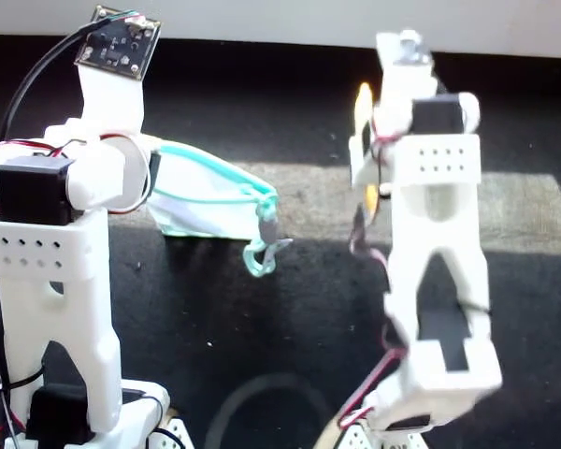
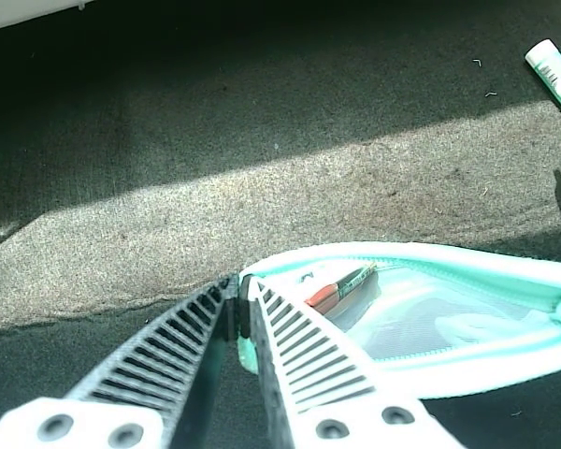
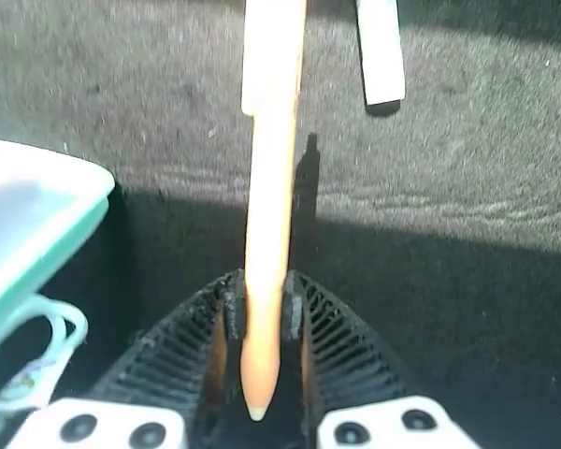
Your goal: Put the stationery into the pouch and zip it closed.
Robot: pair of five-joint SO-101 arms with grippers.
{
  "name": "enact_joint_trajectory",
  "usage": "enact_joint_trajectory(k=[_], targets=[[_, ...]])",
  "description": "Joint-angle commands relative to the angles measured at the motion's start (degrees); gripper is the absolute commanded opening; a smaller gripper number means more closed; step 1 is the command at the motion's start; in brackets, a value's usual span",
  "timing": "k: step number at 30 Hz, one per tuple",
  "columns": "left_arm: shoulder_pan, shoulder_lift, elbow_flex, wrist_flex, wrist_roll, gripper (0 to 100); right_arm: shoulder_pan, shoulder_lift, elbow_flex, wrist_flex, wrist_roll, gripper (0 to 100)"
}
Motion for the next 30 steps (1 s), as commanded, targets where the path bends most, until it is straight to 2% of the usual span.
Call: enact_joint_trajectory(k=[1, 7, 13, 21, 23, 27, 30], targets=[[2.24, 0.31, 1.45, 1.23, 0.53, 1, 0.84, -13.58, 24.48, -7.96, 4.40, 0.5], [2.24, 0.31, 1.45, 1.23, 0.53, 1, 1.63, -28.26, 63.34, -27.91, 12.31, 0.5], [2.24, 0.31, 1.45, 1.23, 0.62, 1, 1.71, -37.41, 81.89, -36.53, 15.82, 0.5], [2.24, 0.31, 1.45, 1.23, 0.70, 1, 1.71, -38.81, 86.46, -35.74, 19.43, 1.7], [2.24, 0.31, 1.45, 1.23, 0.70, 1, 1.36, -39.16, 84.09, -31.96, 19.43, 7.8], [2.24, 0.31, 1.45, 1.23, 0.70, 1, 1.36, -39.16, 76.62, -24.48, 19.43, 27.2], [2.24, 0.31, 1.54, 1.23, 0.70, 1, 1.36, -39.16, 69.85, -20.44, 19.34, 29.7]])
